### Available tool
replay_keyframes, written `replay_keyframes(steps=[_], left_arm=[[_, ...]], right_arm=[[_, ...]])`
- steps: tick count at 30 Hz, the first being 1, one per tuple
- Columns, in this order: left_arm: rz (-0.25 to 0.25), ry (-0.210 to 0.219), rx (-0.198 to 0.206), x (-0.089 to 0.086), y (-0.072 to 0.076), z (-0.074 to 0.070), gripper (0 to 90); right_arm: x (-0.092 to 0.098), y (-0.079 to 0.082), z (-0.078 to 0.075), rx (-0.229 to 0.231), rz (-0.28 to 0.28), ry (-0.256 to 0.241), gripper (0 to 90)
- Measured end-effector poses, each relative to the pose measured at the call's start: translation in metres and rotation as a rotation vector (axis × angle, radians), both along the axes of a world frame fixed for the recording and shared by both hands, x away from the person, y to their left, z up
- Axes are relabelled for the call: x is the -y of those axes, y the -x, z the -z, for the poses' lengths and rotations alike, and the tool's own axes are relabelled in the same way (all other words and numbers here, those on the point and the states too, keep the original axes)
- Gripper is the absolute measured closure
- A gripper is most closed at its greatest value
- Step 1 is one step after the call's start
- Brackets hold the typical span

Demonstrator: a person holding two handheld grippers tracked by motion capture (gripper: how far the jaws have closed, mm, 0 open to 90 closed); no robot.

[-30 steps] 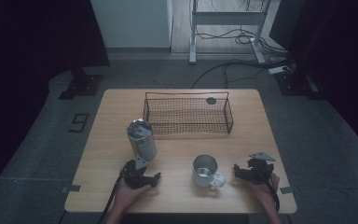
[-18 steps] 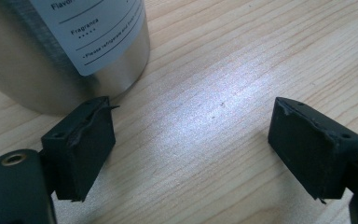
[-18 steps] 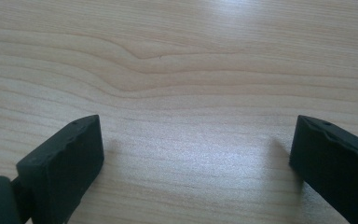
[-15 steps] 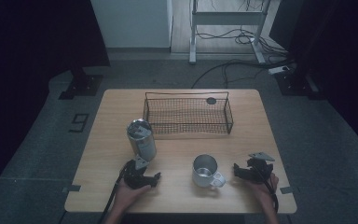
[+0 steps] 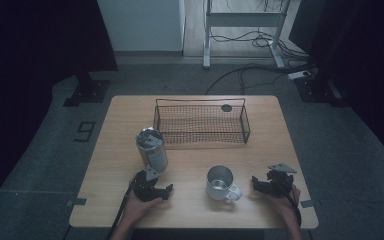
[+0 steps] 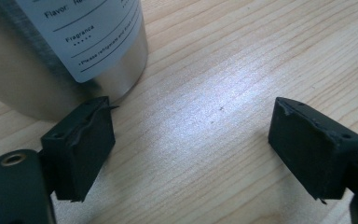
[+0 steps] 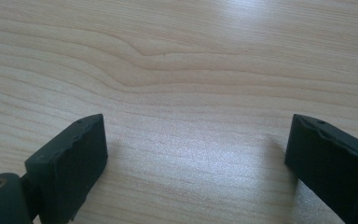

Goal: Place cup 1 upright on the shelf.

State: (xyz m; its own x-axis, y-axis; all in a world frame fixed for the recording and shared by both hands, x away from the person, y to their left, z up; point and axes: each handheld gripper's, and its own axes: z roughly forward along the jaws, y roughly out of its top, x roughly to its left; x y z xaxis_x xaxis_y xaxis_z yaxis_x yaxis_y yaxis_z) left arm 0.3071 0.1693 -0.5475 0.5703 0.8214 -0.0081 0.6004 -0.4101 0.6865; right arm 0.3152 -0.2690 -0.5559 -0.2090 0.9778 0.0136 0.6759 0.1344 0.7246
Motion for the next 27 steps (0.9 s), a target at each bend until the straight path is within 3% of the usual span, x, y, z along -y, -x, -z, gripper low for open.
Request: replay_keyframes(steps=[8,13,22,27], left_arm=[[0.004,0.005,0.025,0.003,0.008,-0.005,15.8],[0.005,0.045,0.041,-0.005,0.012,-0.017,15.0],[-0.039,0.108,0.065,-0.022,0.012,-0.031,14.6],[-0.065,0.117,0.063,-0.028,0.011,-0.036,14.2]], right_arm=[[0.000,0.000,0.000,0.001,0.003,-0.001,5.9],[0.000,0.000,0.000,0.001,0.003,0.000,5.9],[0.000,0.001,0.000,0.003,0.007,0.002,5.9],[0.000,0.000,0.000,0.004,0.006,0.000,5.9]])
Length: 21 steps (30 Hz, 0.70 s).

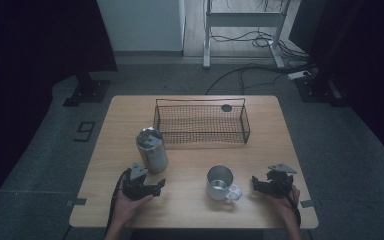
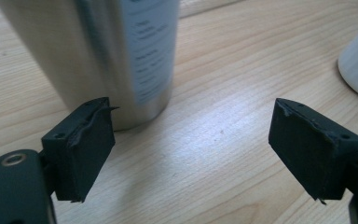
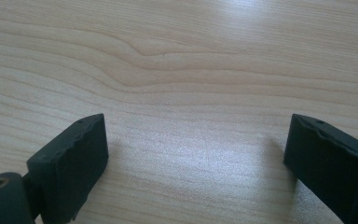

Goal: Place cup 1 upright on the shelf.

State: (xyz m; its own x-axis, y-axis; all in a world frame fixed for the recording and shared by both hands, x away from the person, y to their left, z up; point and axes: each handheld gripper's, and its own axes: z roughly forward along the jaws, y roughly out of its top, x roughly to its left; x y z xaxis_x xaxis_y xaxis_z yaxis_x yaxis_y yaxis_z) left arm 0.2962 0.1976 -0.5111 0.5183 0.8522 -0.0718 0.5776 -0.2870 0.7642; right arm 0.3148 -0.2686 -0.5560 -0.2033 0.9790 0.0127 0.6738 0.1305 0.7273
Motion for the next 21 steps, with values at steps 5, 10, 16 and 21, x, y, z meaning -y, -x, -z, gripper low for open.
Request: replay_keyframes(steps=[5,10,16,21], left_arm=[[-0.041,0.022,0.015,-0.010,-0.005,-0.011,12.4],[-0.062,0.047,0.016,-0.016,-0.009,-0.018,10.3],[-0.044,0.037,0.017,-0.016,-0.014,-0.023,6.8],[-0.051,0.035,0.038,-0.014,-0.020,-0.026,4.9]], right_arm=[[0.000,0.000,0.000,-0.001,0.001,-0.001,6.0],[0.000,0.000,0.000,0.000,0.000,-0.001,6.0],[-0.001,0.000,0.000,-0.001,0.011,0.001,6.3],[-0.001,0.000,0.000,0.002,0.018,-0.002,7.2]])
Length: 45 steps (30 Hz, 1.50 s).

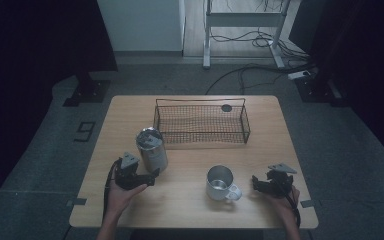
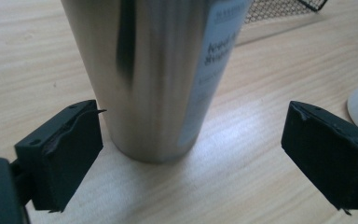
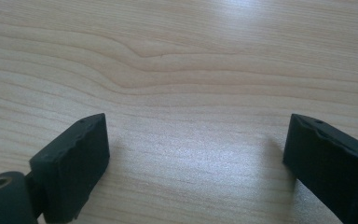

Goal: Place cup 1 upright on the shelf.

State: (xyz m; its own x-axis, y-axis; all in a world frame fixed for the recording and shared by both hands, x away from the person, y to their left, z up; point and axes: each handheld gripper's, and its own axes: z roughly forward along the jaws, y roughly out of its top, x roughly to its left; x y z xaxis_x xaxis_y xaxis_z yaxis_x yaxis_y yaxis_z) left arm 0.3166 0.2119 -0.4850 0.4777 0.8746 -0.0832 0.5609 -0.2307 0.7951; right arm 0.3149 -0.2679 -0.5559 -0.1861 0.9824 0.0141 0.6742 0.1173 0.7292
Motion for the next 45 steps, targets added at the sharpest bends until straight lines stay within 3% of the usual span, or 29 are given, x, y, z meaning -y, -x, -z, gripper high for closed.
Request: replay_keyframes(steps=[11,17,45], left_arm=[[-0.050,0.008,0.001,-0.006,-0.014,-0.001,4.5],[-0.046,0.007,0.000,-0.005,-0.019,-0.001,4.8],[-0.024,-0.008,0.068,0.011,-0.045,-0.006,2.5]], right_arm=[[0.000,0.000,0.000,0.004,0.007,0.000,8.3],[0.000,0.000,0.000,0.004,0.010,-0.001,8.7],[0.001,0.000,0.000,0.004,0.011,0.001,9.1]])
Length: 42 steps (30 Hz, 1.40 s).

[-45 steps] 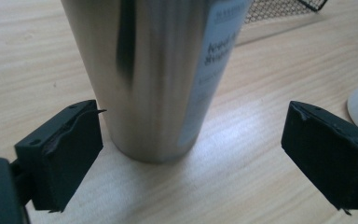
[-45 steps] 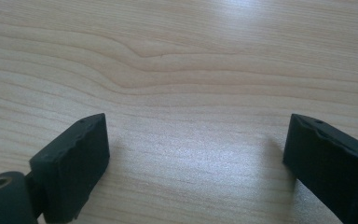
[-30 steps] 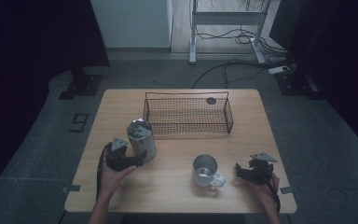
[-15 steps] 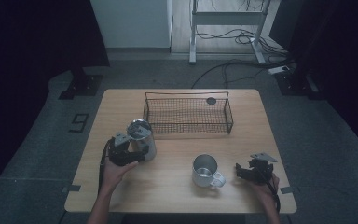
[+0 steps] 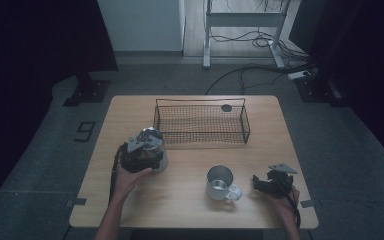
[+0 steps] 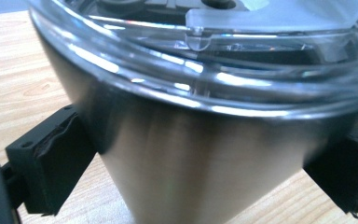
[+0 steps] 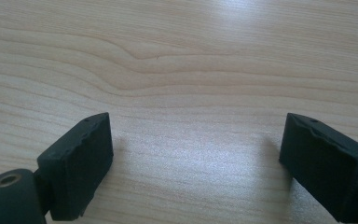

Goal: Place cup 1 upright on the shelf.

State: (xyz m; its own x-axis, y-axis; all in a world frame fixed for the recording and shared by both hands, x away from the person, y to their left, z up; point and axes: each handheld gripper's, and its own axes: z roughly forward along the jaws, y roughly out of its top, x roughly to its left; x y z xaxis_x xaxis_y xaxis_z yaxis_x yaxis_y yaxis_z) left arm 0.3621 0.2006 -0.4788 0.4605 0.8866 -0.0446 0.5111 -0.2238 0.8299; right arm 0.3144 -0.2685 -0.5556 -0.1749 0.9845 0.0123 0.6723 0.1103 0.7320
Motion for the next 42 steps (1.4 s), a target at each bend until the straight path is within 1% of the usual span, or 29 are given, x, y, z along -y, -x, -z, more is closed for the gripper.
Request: replay_keyframes(steps=[3,9,15,16,23,33,42], left_arm=[[0.006,0.000,-0.004,0.000,-0.002,0.002,1.1],[0.013,0.004,0.007,0.000,-0.004,0.004,0.8],[0.007,-0.003,0.019,0.005,-0.011,0.012,1.5],[0.010,0.000,0.035,0.006,-0.012,0.013,1.7],[0.015,-0.008,0.052,0.007,-0.011,0.013,3.7],[0.023,-0.008,0.052,0.006,-0.011,0.013,4.0],[0.040,-0.008,0.039,0.004,-0.010,0.011,4.1]], right_arm=[[0.000,0.000,0.000,0.000,0.000,0.000,9.1],[0.000,0.000,0.000,0.001,0.000,-0.001,9.1],[0.000,0.000,0.000,0.000,0.000,0.000,9.1],[0.000,0.000,0.000,0.000,0.000,0.000,9.1],[0.000,0.000,0.000,0.000,0.000,0.000,9.1],[0.000,0.000,0.000,0.003,0.002,-0.002,9.7],[0.000,0.000,0.000,0.004,0.003,-0.002,9.9]])
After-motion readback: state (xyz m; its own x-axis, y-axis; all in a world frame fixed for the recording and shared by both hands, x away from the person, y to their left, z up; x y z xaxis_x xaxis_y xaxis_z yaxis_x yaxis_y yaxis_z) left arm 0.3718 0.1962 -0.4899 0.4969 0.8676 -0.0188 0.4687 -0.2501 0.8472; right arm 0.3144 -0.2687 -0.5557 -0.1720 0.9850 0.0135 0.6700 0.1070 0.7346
